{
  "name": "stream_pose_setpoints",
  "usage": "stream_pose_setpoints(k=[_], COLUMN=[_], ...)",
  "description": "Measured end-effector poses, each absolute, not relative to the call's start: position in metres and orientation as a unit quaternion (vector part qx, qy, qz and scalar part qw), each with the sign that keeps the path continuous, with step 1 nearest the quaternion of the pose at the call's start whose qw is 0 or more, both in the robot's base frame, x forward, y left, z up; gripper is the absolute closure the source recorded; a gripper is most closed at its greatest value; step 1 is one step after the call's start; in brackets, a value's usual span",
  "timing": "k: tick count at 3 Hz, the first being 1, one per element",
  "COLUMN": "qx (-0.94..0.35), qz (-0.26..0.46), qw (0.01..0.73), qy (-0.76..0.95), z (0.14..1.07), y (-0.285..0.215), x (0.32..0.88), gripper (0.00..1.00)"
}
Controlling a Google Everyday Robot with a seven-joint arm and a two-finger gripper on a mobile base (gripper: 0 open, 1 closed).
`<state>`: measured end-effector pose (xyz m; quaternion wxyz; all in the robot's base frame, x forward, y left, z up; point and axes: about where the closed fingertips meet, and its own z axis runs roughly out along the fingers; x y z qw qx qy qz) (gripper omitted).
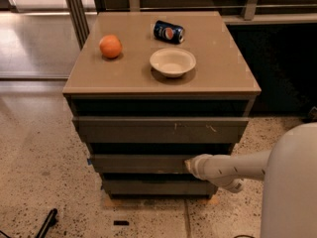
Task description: Close middle drawer
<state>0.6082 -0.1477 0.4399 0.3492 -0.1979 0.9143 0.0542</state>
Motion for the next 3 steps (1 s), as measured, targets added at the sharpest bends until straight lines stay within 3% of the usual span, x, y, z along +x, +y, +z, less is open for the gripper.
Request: stream_pose_setpoints(k=[3], qx=[-0.203], qz=[0.065], qw=[0.361], qy=[0.908], z=[0.453], y=[-0.151], x=[0.609], gripper=[1.00])
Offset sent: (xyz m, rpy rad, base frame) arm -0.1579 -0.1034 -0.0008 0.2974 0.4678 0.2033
